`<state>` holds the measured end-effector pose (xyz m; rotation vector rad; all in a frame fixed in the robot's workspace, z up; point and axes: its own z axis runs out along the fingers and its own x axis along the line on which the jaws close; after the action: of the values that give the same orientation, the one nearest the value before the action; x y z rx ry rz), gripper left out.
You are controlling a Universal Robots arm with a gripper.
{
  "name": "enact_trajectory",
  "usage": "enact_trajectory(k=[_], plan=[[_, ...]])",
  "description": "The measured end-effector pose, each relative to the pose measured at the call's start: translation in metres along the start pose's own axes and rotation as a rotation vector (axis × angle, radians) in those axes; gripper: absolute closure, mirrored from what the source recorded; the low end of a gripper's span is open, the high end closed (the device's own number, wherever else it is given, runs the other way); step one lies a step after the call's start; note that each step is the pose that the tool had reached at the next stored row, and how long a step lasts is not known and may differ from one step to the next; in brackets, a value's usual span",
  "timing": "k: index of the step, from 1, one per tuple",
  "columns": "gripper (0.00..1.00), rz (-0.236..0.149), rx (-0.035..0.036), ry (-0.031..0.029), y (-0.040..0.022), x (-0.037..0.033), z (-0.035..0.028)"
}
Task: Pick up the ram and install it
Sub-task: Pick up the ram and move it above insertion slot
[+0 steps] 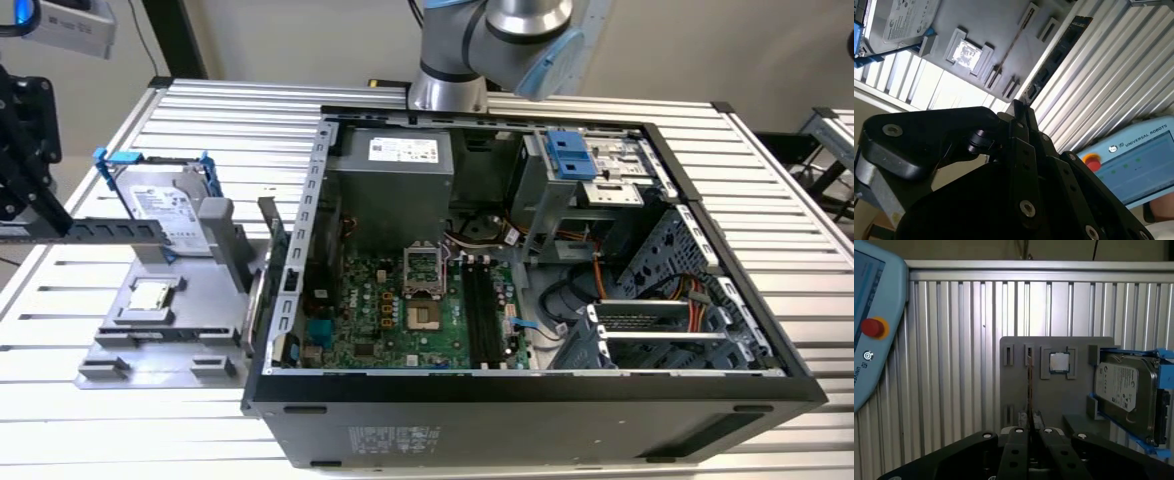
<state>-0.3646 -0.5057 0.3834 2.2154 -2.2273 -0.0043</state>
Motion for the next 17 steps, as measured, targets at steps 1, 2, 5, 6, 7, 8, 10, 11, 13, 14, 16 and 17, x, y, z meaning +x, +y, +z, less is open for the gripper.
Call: enact_trajectory(k=[1,2,5,6,7,8,10,11,13,14,16,17], plan=[[1.0,0.0,0.0001,0.0,0.0,0.0,-0.0001],[1.0,0.0,0.0001,-0.0001,0.0,0.0,-0.0001],[1.0,0.0,0.0,0.0,0.0,0.0,-0.0002],[1.0,0.0,0.0,0.0,0.0,0.0,-0.0003],[1.0,0.0,0.0,0.0,0.0,0.0,-0.0003],[1.0,0.0,0.0,0.0,0.0,0.0,-0.0003],[1.0,0.0,0.0,0.0,0.0,0.0,-0.0004],[1.0,0.0,0.0,0.0,0.0,0.0,-0.0004],[1.0,0.0,-0.0004,0.0004,-0.0016,0.0,-0.0007],[1.0,0.0,-0.0002,0.0002,-0.004,-0.0001,-0.0006],[1.0,0.0,-0.0008,0.0001,-0.0096,-0.0001,-0.0005],[1.0,0.0,-0.0012,0.0001,-0.0125,-0.0001,-0.0005]])
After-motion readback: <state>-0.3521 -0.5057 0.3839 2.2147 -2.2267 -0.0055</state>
